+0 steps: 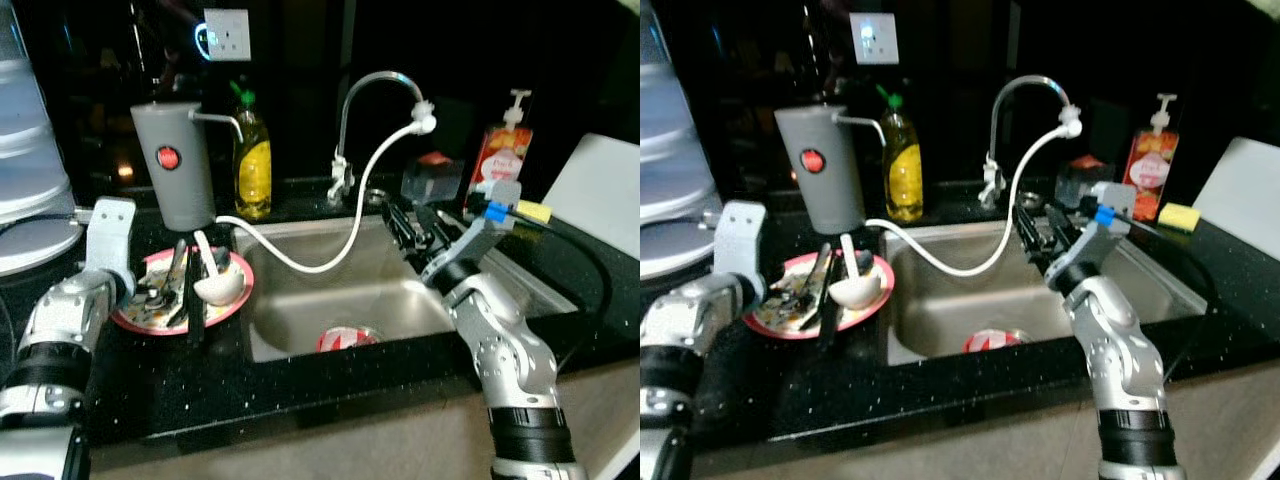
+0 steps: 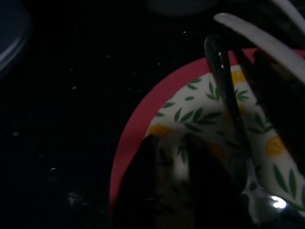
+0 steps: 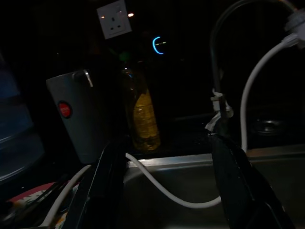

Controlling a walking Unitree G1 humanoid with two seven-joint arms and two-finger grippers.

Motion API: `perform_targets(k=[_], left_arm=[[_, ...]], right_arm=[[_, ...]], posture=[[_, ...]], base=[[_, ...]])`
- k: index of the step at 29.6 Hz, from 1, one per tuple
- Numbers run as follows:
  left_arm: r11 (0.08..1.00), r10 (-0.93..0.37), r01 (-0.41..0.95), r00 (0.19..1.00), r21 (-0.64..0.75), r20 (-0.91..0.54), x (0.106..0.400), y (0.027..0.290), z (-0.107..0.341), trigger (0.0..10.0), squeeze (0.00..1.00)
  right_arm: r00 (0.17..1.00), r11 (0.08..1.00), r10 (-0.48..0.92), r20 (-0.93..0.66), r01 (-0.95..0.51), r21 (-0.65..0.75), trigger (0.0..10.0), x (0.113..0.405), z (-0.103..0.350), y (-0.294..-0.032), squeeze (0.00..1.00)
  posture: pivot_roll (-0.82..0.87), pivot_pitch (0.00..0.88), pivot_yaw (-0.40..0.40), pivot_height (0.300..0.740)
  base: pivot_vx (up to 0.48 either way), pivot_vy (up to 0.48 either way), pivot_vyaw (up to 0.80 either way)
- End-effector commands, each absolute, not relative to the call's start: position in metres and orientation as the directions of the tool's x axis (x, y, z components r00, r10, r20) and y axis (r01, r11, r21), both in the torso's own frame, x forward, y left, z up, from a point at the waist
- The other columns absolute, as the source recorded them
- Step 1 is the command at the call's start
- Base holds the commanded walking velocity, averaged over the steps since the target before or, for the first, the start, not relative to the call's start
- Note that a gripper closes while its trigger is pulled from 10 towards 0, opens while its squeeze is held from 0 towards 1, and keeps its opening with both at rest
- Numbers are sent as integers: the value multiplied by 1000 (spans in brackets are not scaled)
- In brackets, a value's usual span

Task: Kitchen organization

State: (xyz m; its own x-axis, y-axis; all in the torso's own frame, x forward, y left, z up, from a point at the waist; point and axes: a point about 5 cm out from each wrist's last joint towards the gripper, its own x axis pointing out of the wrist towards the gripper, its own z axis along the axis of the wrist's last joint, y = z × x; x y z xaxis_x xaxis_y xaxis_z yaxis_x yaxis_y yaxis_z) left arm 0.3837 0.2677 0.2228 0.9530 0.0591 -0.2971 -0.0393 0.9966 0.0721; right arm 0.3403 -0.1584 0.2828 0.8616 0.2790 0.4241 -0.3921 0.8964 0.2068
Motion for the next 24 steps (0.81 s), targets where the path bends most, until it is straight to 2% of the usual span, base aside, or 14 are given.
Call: perform_targets(k=[1,3,4,5,6,10,11,13,17,18,19,20,21,24], left_arm=[[998,59,-46,958,52,-282,389,263,226,10000,1000],[997,61,-48,956,54,-286,391,261,226,10000,1000],[998,56,-42,955,55,-290,395,257,227,10000,188],[998,56,-42,955,55,-290,395,257,227,10000,188],[998,55,-40,955,55,-292,396,255,227,10000,0],[998,49,-34,954,56,-294,399,250,227,10000,0],[998,42,-26,952,56,-304,400,247,225,4863,0],[998,43,-24,945,60,-325,401,245,221,4353,0],[998,48,-33,939,49,-340,401,246,217,4353,0],[999,49,-37,936,40,-348,401,246,215,3647,0],[998,58,-48,932,35,-358,400,248,211,2353,0],[998,58,-48,932,35,-358,400,248,211,2353,0],[998,69,-62,929,31,-365,399,250,209,0,0],[996,87,-83,924,26,-373,397,253,204,0,0]], right_arm=[[860,899,271,433,-387,207,10000,340,284,-160,0],[859,898,274,433,-390,205,10000,340,285,-159,0],[857,896,278,434,-394,203,10000,340,286,-157,0],[857,896,278,434,-394,203,10000,340,286,-157,0],[856,897,278,436,-394,202,10000,340,286,-157,0],[855,898,273,441,-390,201,10000,339,287,-158,0],[858,900,266,440,-384,205,10000,339,287,-160,0],[860,902,261,438,-379,208,10000,338,286,-160,0],[860,902,265,437,-381,203,10000,337,285,-160,0],[860,903,265,436,-380,202,10000,337,285,-160,0],[862,905,260,436,-375,203,10000,337,285,-162,0],[862,905,260,436,-375,203,10000,337,285,-162,0],[863,906,255,437,-371,204,10000,336,285,-163,0],[865,906,251,435,-368,207,10000,336,284,-164,0]], posture=[[-44,15,-38,740],[-44,18,-40,740],[-52,20,-30,740],[-52,20,-30,740],[-52,20,-30,740],[-54,19,-24,740],[-55,23,-24,740],[-62,26,-20,740],[-65,26,-13,740],[-65,26,-13,740],[-61,26,-9,740],[-61,26,-9,740],[-64,27,-8,740],[-62,35,-19,740]], base=[[0,0,0],[0,0,0],[0,0,0],[0,0,0],[0,0,0],[0,0,0],[0,0,0],[0,0,0],[0,0,0],[0,0,0],[0,0,0],[0,0,0],[0,0,0],[0,0,0]])
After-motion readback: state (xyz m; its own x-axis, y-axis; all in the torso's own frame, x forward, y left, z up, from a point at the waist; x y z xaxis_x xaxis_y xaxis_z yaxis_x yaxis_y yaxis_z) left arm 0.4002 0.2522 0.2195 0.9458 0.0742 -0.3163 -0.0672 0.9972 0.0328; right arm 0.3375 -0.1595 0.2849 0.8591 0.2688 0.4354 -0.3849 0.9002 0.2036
